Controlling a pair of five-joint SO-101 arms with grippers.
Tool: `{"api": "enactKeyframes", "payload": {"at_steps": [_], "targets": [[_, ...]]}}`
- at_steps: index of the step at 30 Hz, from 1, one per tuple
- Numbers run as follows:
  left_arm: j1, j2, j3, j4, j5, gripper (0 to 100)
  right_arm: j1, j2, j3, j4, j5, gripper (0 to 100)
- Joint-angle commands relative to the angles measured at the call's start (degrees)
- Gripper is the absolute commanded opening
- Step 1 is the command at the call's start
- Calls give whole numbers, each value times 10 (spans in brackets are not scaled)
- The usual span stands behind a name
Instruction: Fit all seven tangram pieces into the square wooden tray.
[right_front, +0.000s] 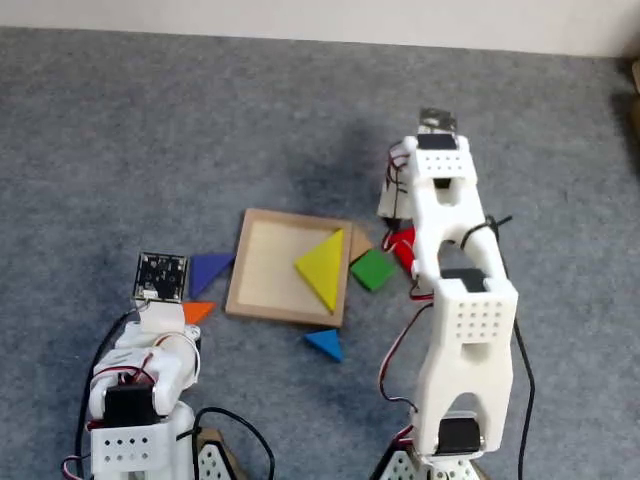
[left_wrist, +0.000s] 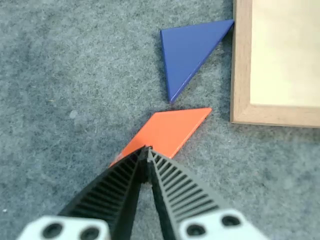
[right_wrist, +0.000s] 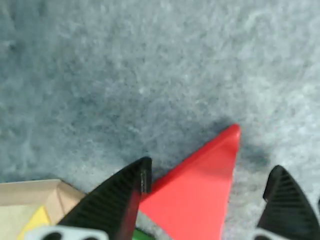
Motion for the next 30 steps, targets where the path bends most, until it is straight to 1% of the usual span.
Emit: {"api": "enactKeyframes", "payload": {"at_steps": [1, 4, 11, 16, 21, 30], "targets": [[5, -25, 11, 1, -4, 5, 7, -7, -29, -9, -5, 337], [5, -25, 11, 1, -4, 5, 5, -9, -29, -6, -3, 337], [5, -25, 11, 1, -4, 5, -29, -9, -33, 31, 0, 337], [5, -25, 11, 1, -4, 5, -30, -10, -29, 32, 1, 337], [5, -25, 11, 1, -4, 5, -40, -8, -33, 51, 25, 337], [5, -25, 11, 1, -4, 5, -41, -8, -29, 51, 27, 337]]}}
